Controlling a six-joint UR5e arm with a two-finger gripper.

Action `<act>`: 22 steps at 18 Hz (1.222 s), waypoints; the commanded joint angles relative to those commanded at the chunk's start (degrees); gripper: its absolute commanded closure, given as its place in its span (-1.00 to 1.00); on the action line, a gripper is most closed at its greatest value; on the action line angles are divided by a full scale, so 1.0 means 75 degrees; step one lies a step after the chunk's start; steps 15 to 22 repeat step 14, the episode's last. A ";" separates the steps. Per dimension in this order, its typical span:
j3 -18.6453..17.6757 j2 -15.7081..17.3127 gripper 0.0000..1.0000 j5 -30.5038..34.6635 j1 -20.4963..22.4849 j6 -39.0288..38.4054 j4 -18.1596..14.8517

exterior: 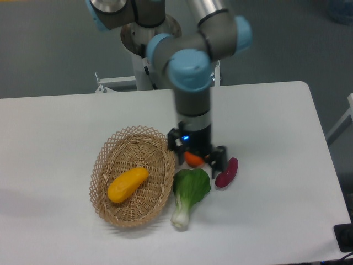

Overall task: Place the mango in the basket
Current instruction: 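Raise the open gripper and withdraw it from the basket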

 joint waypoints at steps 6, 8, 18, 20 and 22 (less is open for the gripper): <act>0.0317 0.0259 -1.00 -0.0118 0.0880 0.1702 -0.1046; 0.0317 0.0282 -1.00 -0.0118 0.0962 0.1844 -0.1058; 0.0294 0.0341 -1.00 -0.0118 0.0986 0.1844 -0.1058; 0.0294 0.0341 -1.00 -0.0118 0.0986 0.1844 -0.1058; 0.0294 0.0341 -1.00 -0.0118 0.0986 0.1844 -0.1058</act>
